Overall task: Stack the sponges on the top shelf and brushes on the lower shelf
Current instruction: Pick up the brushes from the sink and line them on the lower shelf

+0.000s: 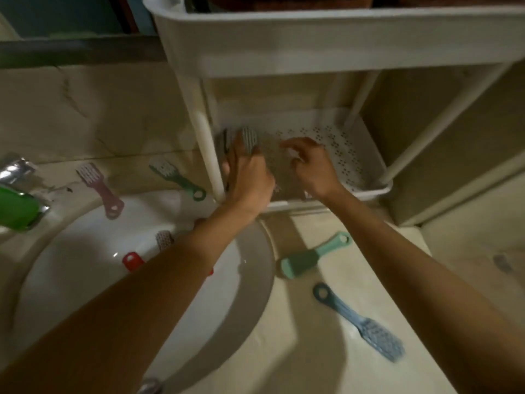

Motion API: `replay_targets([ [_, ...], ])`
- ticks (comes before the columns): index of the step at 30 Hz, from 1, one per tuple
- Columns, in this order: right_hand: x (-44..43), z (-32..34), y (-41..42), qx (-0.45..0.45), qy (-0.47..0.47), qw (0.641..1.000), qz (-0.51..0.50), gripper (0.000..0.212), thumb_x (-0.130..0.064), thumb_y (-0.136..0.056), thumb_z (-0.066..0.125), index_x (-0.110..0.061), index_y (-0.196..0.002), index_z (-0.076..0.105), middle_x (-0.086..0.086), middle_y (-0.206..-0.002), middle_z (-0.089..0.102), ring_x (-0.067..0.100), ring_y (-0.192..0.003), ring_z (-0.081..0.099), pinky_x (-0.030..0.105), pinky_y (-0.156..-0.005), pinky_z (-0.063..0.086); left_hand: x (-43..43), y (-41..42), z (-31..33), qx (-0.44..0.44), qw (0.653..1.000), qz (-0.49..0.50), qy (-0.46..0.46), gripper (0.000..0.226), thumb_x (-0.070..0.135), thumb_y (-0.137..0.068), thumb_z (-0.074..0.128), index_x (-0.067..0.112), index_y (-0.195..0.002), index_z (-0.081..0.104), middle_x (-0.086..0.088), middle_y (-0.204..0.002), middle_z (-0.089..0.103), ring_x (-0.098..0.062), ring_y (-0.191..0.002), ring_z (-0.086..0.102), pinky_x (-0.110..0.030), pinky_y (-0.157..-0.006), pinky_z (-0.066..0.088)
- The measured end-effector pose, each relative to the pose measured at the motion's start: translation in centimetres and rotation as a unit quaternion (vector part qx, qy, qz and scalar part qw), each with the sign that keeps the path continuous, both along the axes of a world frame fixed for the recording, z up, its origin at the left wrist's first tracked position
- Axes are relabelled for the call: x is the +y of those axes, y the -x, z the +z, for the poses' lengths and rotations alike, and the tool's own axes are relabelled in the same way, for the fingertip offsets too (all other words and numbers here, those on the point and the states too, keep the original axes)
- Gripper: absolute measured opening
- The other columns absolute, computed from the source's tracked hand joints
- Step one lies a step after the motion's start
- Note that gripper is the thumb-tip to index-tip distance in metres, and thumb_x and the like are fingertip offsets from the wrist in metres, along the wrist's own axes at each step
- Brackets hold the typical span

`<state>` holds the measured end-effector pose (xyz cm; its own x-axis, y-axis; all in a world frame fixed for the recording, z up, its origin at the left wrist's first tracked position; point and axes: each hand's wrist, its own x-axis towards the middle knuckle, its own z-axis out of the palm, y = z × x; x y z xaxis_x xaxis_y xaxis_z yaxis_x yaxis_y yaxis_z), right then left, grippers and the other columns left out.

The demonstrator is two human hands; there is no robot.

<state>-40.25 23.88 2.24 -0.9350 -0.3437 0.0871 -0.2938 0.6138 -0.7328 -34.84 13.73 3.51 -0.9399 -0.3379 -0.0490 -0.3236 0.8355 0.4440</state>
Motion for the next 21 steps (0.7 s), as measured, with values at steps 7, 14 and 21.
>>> replay_targets([
  [7, 7.0, -0.9, -12.2, 0.038, -0.043, 0.996, -0.073, 0.024, 0.0, -0.076, 0.054, -0.003, -0.098, 0.063, 0.017, -0.098, 0.06, 0.029, -0.08, 0.061, 0.034, -0.072, 0.048, 4.3, -8.7, -0.3, 0.06, 0.979, -0.182, -0.064, 0.021, 0.005, -0.088, 0.049, 0.0, -0.107, 0.057, -0.017, -0.118, 0.051, -0.03, -0.107, 0.054, -0.035, -0.089, 0.042],
  [14, 11.5, -3.7, -19.1, -0.075, -0.343, 0.936, -0.011, 0.034, -0.026, -0.09, 0.051, -0.008, -0.119, 0.046, 0.013, -0.116, 0.05, 0.031, -0.107, 0.049, 0.036, -0.085, 0.041, 6.4, -10.7, -4.8, -0.147, 0.952, -0.264, 0.04, 0.055, 0.027, -0.092, 0.052, 0.011, -0.14, 0.031, -0.011, -0.136, 0.041, -0.03, -0.123, 0.043, -0.037, -0.102, 0.038],
  [21, 13.1, -5.3, -19.8, -0.112, -0.396, 0.911, -0.009, 0.024, -0.011, -0.097, 0.036, -0.005, -0.117, 0.047, 0.014, -0.119, 0.054, 0.029, -0.11, 0.05, 0.033, -0.089, 0.04, 6.4, -10.9, -6.4, -0.153, 0.964, -0.215, 0.041, 0.052, 0.013, -0.093, 0.048, 0.014, -0.141, 0.03, -0.018, -0.126, 0.045, -0.033, -0.116, 0.046, -0.038, -0.094, 0.041],
])
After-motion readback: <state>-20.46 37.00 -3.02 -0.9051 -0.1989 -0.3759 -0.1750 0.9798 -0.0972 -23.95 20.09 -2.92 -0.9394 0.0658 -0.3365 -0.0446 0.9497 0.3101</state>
